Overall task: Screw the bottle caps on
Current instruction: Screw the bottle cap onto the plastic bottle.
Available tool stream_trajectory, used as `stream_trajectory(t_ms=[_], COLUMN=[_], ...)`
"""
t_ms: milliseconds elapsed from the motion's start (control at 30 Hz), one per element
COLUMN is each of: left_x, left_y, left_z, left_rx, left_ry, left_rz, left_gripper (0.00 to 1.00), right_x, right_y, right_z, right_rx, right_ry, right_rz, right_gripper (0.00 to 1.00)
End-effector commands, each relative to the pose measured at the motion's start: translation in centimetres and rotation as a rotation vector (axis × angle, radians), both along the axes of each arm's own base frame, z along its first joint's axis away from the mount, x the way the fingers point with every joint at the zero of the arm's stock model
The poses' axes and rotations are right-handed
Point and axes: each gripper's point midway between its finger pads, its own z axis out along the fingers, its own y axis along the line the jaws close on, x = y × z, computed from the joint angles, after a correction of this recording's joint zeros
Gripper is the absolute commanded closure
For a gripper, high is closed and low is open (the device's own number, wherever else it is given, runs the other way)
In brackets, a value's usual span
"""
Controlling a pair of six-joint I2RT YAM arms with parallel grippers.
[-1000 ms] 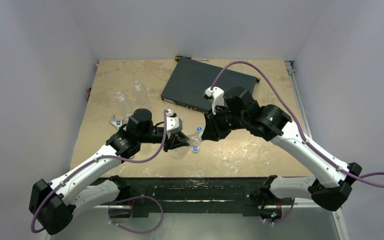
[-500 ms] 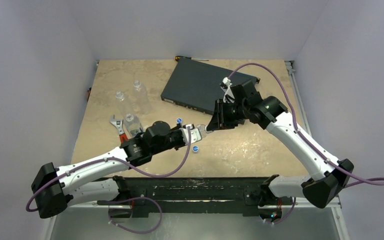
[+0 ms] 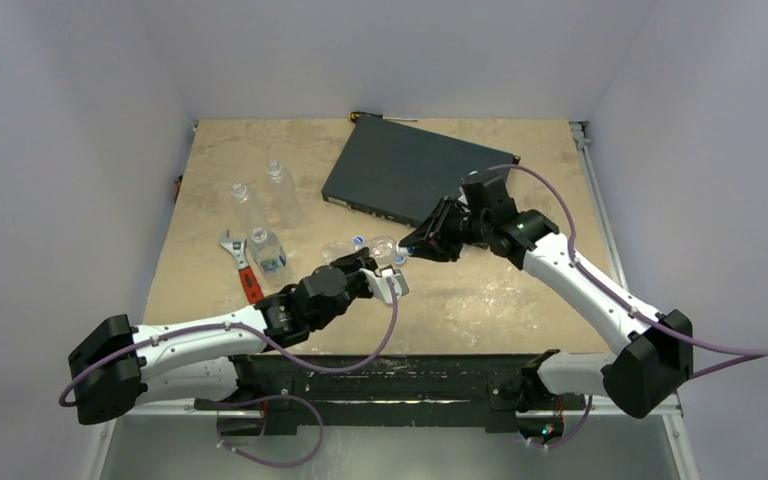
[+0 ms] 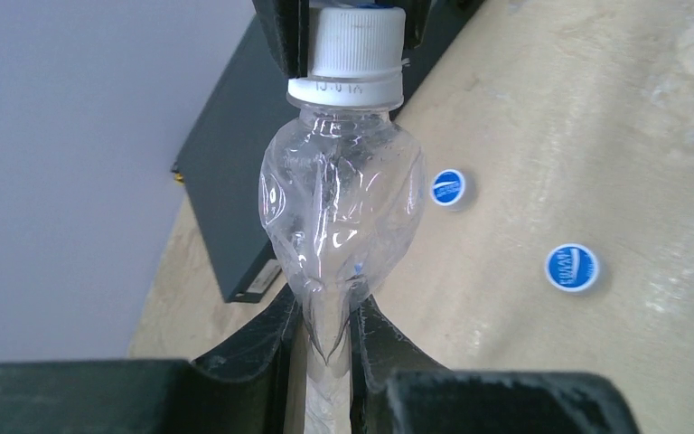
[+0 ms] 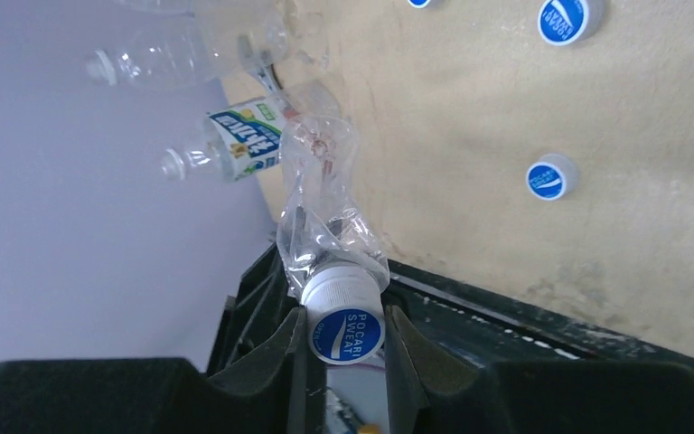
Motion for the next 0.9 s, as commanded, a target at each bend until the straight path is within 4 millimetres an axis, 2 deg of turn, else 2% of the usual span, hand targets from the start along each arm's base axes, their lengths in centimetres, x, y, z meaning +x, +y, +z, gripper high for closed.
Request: stream_trajectory(t_ms=[0,167,267,300,367,400,467,500,633,700,867], left_x=[-2.0,-2.7,-3.1,-3.3,-3.7,-3.7,-3.8,-3.7,-3.4,-4.1,-5.9], left_y=[-4.2,-4.9,-5.7,-5.9,-6.2,-6.3,-6.5,-6.6,-5.9,-5.6,-5.1], left_z=[14.1,13.3,12.4,12.2,11.7,11.1,10.0,9.2,6.7,5.5,4.6], left_rx=[-0.410,-0.333,-0.284,-0.286,-0.280,-0.265,-0.260,-0.256,-0.284,-0.278,-0.337], left_ry=[-0.355,-0.424,-0.425,-0.403,-0.339,-0.297,-0.189,-0.119,0.164,0.295,0.557], left_rz=[-0.143,-0.149,-0.171,-0.183,-0.211,-0.213,-0.248,-0.268,-0.351,-0.404,-0.555], left_gripper=[1.00,1.00,1.00,1.00,1.00,1.00,1.00,1.00,1.00,1.00,1.00], right_x=[-3.0,-2.9,-3.0,-2.6,-1.6,-1.2,0.0,0.4,1.1,1.0,0.2], right_y=[4.6,4.8,4.6,4.3,3.3,2.9,1.1,0.1,-2.7,-4.1,-6.6], right_z=[3.9,5.1,6.0,6.4,6.9,7.4,7.7,8.0,10.6,11.1,12.1], right_rx=[0.294,0.362,0.360,0.339,0.241,0.174,0.002,-0.074,-0.189,-0.253,-0.394], right_ry=[0.225,0.278,0.225,0.181,0.042,-0.038,-0.160,-0.220,-0.466,-0.557,-0.767], right_rz=[0.022,-0.055,-0.039,-0.038,-0.010,0.014,0.029,0.035,0.050,0.065,0.192], right_gripper=[1.00,1.00,1.00,0.93,0.47,0.29,0.08,0.02,0.02,0.02,0.03])
